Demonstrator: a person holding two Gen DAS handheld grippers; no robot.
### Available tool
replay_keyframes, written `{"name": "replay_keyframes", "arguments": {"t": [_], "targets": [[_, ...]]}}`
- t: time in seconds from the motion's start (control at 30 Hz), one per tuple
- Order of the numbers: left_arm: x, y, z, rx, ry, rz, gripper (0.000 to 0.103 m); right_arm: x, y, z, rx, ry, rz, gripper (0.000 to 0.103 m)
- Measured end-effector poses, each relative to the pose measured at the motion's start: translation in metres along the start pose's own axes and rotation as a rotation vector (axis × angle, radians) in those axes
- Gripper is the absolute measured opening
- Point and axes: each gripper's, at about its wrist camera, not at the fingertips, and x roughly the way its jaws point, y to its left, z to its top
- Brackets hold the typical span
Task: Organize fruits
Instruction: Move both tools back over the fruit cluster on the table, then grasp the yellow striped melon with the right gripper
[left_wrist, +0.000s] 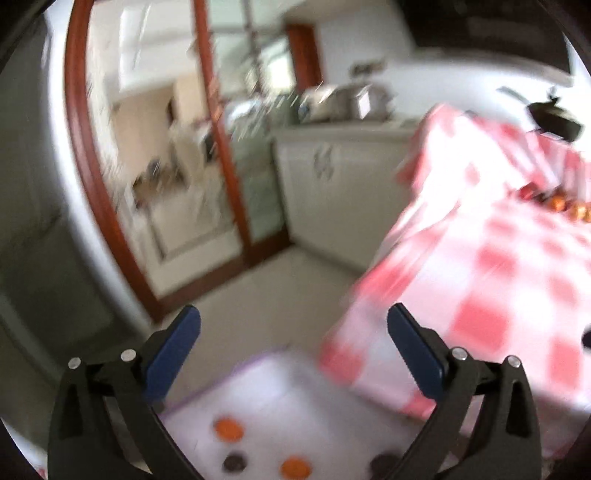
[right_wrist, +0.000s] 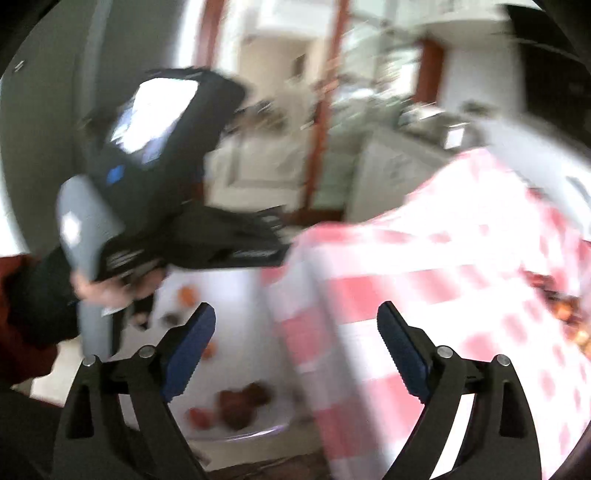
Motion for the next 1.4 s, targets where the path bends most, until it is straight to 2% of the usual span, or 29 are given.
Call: {"name": "replay_keyframes", "arguments": {"t": [0.07, 0.13, 0.2, 0.3, 0.37, 0.47, 0.53, 0.67, 0.73, 0.77, 0.97, 1.03, 1.13, 1.23, 1.33, 1.4], "targets": [[-0.015, -0.035, 0.024, 0.042, -0.052, -0.07, 0.102, -0.017, -0.029, 0.0, 0.057, -0.052, -0.094, 0.087], [-0.018, -0.065, 0.04, 0.059, -0.06, -0.162, 0.102, -0.032, -0.065, -0.005, 0.14, -0.078, -0.189, 0.087], [-0.018, -0.103, 0.056, 0.069, -0.041, -0.284, 0.102, -0.043, -0.102, -0.014, 0.224, -0.077, -0.277, 0.087], [-0.001, -0.162, 0.067, 0.102, 0.009, -0.402, 0.101, -0.054, -0.155, -0.037, 0.35, -0.063, -0.384, 0.087], [0.01, -0.211, 0.067, 0.142, 0.042, -0.44, 0.101, -0.065, -0.182, -0.051, 0.417, -0.055, -0.439, 0.087], [0.029, -0.264, 0.069, 0.207, 0.104, -0.48, 0.101, -0.078, -0.235, -0.069, 0.523, -0.024, -0.51, 0.087], [0.044, -0.306, 0.07, 0.258, 0.136, -0.497, 0.101, -0.078, -0.254, -0.085, 0.563, -0.008, -0.547, 0.087], [0.063, -0.358, 0.074, 0.312, 0.152, -0.522, 0.101, -0.078, -0.313, -0.106, 0.675, 0.024, -0.615, 0.087], [0.074, -0.38, 0.076, 0.315, 0.18, -0.548, 0.102, -0.076, -0.339, -0.116, 0.729, 0.04, -0.639, 0.087], [0.082, -0.394, 0.077, 0.316, 0.222, -0.557, 0.101, -0.074, -0.352, -0.121, 0.761, 0.053, -0.65, 0.087], [0.11, -0.416, 0.088, 0.275, 0.293, -0.602, 0.101, -0.066, -0.428, -0.156, 0.958, 0.113, -0.678, 0.087], [0.123, -0.417, 0.085, 0.249, 0.368, -0.612, 0.101, -0.062, -0.447, -0.164, 0.991, 0.111, -0.685, 0.087], [0.129, -0.418, 0.083, 0.243, 0.397, -0.604, 0.101, -0.052, -0.477, -0.176, 1.039, 0.132, -0.697, 0.087], [0.128, -0.424, 0.08, 0.297, 0.396, -0.564, 0.102, -0.035, -0.502, -0.178, 1.037, 0.163, -0.711, 0.087], [0.129, -0.424, 0.08, 0.301, 0.395, -0.562, 0.102, -0.017, -0.524, -0.172, 1.009, 0.185, -0.713, 0.087], [0.13, -0.423, 0.081, 0.301, 0.394, -0.56, 0.102, -0.001, -0.538, -0.166, 0.966, 0.233, -0.72, 0.082]]}}
